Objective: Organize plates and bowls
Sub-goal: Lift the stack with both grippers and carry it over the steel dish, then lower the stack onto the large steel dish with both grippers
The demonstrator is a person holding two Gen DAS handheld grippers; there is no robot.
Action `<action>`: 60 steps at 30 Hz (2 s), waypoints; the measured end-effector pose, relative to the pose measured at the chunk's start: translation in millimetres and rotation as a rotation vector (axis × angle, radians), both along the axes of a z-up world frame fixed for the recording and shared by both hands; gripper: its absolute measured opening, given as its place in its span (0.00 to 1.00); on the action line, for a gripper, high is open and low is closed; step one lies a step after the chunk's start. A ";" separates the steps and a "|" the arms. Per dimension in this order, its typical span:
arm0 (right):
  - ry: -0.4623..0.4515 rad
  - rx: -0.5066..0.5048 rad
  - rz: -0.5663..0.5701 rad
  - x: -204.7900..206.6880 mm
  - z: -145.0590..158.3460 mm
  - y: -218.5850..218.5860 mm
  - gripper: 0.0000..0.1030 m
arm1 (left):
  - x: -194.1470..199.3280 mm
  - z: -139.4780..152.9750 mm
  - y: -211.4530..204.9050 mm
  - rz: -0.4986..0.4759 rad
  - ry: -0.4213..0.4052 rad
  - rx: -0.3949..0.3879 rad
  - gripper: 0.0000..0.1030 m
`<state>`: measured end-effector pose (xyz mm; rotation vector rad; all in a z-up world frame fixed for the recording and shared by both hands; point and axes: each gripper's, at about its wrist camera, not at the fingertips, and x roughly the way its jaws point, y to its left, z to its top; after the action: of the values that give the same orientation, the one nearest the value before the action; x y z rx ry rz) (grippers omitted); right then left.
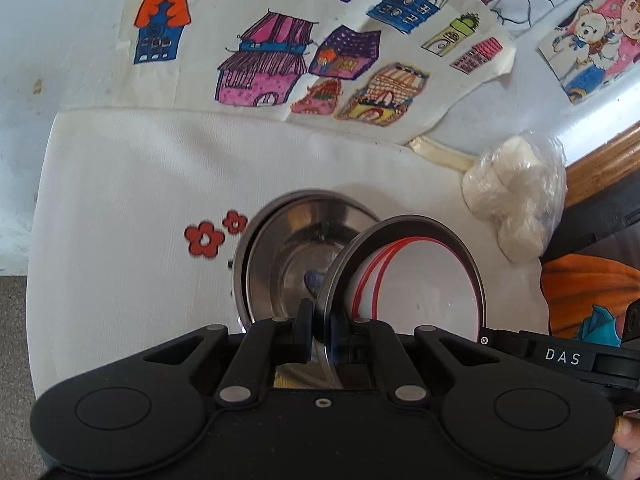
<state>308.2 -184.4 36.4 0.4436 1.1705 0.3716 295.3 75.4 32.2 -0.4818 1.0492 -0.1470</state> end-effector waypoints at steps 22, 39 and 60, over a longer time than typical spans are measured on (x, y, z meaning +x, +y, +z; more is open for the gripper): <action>0.031 0.001 0.007 43.8 -38.2 9.5 0.13 | 42.3 -28.8 8.8 0.027 0.042 0.008 0.06; 0.038 0.003 0.022 54.2 -46.8 20.1 0.13 | 48.9 -32.3 20.4 0.057 0.047 0.011 0.06; 0.024 0.011 0.021 62.0 -46.0 27.7 0.14 | 52.5 -30.3 28.0 0.095 0.037 0.004 0.07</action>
<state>370.3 -156.6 -9.6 0.4467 1.1978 0.3913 347.8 103.5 1.9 -0.5309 1.0603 -0.0523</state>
